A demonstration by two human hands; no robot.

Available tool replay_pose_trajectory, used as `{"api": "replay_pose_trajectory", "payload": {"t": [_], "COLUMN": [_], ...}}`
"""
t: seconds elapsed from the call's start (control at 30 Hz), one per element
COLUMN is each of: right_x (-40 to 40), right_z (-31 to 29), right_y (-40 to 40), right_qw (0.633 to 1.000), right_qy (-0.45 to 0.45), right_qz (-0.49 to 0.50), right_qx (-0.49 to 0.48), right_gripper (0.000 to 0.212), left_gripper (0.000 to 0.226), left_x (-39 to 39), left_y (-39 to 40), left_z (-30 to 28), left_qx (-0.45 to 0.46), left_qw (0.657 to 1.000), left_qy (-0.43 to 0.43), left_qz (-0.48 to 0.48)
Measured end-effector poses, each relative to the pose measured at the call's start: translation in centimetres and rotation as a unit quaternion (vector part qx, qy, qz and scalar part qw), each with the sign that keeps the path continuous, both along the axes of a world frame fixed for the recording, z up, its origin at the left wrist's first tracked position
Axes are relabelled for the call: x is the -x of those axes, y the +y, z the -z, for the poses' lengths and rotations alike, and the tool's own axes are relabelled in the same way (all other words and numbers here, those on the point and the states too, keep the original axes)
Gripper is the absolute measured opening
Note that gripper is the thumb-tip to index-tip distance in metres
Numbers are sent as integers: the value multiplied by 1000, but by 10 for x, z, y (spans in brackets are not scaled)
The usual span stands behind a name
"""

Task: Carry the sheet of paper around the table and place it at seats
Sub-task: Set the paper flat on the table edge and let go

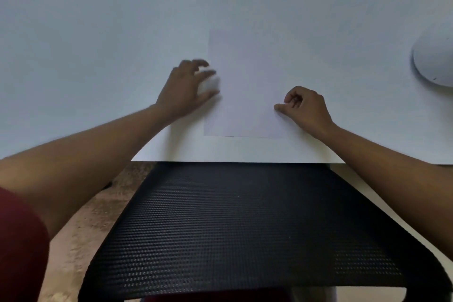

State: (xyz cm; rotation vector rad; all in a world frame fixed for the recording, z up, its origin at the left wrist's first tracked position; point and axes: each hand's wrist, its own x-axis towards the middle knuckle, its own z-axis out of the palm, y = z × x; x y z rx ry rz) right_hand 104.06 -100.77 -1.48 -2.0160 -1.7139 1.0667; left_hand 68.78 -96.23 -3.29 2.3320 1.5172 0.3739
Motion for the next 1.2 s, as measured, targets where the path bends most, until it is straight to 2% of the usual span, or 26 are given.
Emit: {"api": "replay_pose_trajectory", "payload": {"t": [0.1, 0.2, 0.27, 0.57, 1.2], "right_x": [-10, -17, -17, -16, -16], "right_z": [4, 9, 11, 13, 20], "right_y": [-12, -21, -22, 1, 6], "right_qw": [989, 971, 966, 957, 959], "right_qy": [-67, -118, -130, -132, -136], "right_qz": [-118, -201, -220, -253, -235], "right_qx": [-66, -51, -50, -49, -83], "right_gripper": [42, 66, 71, 70, 79], "left_gripper": [74, 85, 88, 84, 79], "left_x": [12, 20, 22, 31, 36], "left_y": [-33, -44, -46, -29, -9], "left_z": [10, 15, 17, 20, 22], "left_qx": [-16, 18, 24, 30, 32], "left_qw": [992, 990, 991, 992, 991], "left_qy": [49, 66, 64, 71, 89], "left_qz": [114, 121, 112, 103, 92]}}
